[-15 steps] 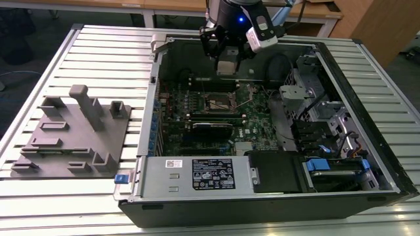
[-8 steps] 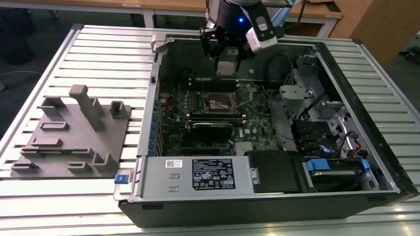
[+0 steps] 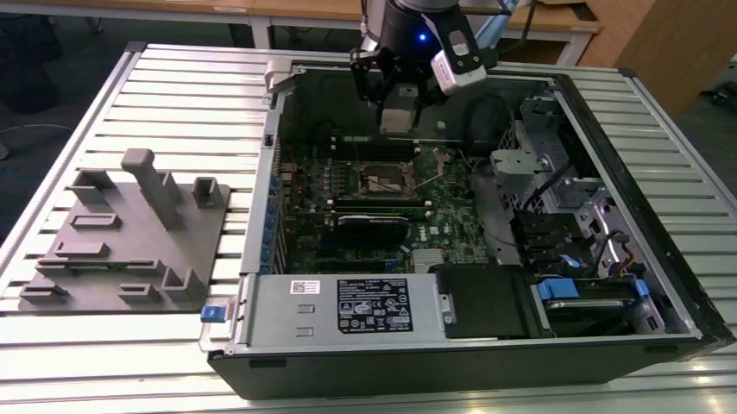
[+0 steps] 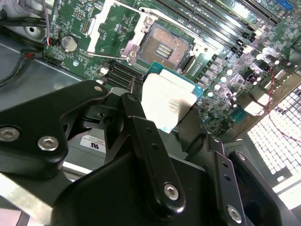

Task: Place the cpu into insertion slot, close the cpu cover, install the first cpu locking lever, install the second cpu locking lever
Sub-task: 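Place the cpu into insertion slot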

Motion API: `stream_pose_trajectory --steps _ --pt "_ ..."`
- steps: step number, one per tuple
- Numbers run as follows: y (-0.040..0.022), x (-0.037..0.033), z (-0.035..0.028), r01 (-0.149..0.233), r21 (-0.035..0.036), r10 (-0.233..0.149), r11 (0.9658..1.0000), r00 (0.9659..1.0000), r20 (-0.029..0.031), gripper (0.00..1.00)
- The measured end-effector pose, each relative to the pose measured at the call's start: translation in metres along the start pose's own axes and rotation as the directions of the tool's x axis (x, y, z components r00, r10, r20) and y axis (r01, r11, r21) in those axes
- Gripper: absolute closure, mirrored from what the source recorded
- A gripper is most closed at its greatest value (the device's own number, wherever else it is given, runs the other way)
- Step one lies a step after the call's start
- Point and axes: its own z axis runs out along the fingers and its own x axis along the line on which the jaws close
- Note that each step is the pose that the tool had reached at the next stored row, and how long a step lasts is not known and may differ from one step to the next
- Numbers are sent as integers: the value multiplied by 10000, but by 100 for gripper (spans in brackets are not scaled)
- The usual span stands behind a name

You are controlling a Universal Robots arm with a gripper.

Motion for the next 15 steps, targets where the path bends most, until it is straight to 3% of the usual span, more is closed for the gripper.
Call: stream_pose_trajectory --steps 11,15 --pt "-2 21 18 -1 0 1 10000 10000 0 46" --pt "-6 29 55 1 1 -1 10000 10000 0 46"
